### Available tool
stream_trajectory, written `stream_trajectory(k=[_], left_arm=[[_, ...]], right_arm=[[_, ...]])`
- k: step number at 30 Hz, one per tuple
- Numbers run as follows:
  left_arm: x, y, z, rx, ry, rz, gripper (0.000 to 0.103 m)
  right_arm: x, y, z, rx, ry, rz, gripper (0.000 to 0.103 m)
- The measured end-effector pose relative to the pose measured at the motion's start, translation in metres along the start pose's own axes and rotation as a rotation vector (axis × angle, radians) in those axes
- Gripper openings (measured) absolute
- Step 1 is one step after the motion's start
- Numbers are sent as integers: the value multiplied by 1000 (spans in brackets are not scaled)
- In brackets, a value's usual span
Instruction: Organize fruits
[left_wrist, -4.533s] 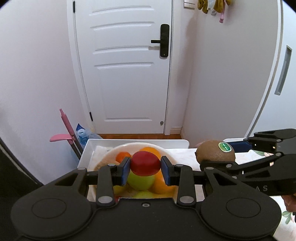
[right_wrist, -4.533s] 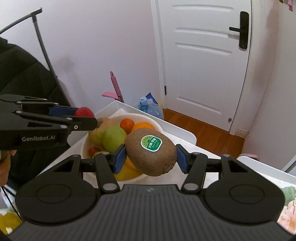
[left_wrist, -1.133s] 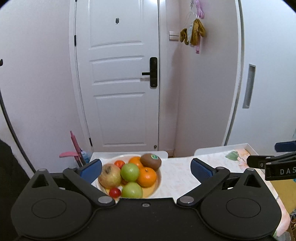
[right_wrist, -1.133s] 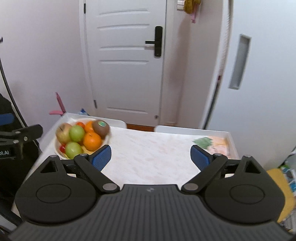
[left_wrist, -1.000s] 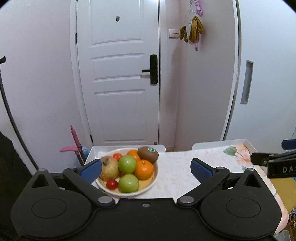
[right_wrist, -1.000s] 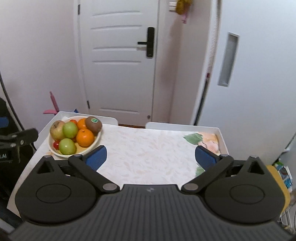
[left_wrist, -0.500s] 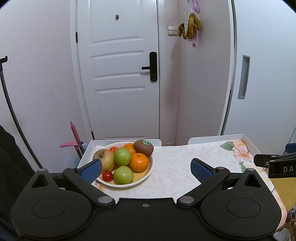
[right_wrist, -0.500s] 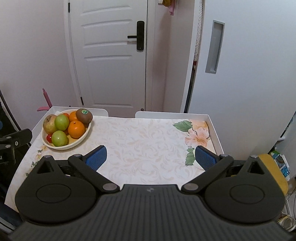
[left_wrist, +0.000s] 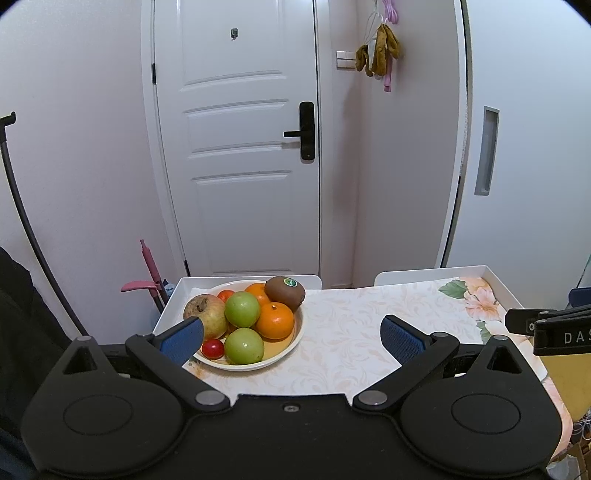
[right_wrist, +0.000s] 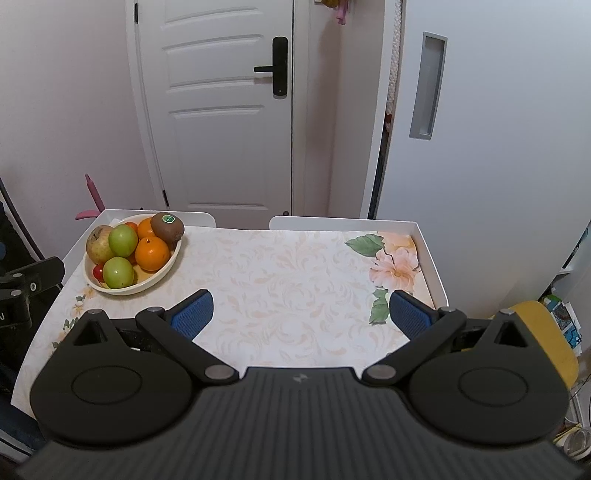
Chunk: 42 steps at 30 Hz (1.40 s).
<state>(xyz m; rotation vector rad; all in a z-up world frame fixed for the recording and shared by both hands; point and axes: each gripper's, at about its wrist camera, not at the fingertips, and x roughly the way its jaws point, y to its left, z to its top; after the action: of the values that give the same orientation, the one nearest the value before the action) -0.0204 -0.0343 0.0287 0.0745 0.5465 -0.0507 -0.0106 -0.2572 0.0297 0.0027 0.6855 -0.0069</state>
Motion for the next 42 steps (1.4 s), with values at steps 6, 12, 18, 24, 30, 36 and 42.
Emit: stream_trajectory(k=[6,12,18,24,30,36,42], left_arm=[[1,0,0,0,3,-2,103],[1,0,1,0,3,-1,103],[3,2,0,-6,6,-4,103],[3,4,0,-8,8,-2,103],[2,7,-1,-13,19,4,103],[1,9,-2,-13,18,0,103],[1,11,-3,-25,27,-4,103]], right_arm=[[1,0,0,2,4,0,103],[3,0,0,5,7,-1,103],[3,1,0,7,10,-2,103],[4,1,0,7,10,-2,103],[4,2,-1,11,12,0,103],[3,5,-3,17,13,-1,103],[1,7,-3,21,9,-3,103]])
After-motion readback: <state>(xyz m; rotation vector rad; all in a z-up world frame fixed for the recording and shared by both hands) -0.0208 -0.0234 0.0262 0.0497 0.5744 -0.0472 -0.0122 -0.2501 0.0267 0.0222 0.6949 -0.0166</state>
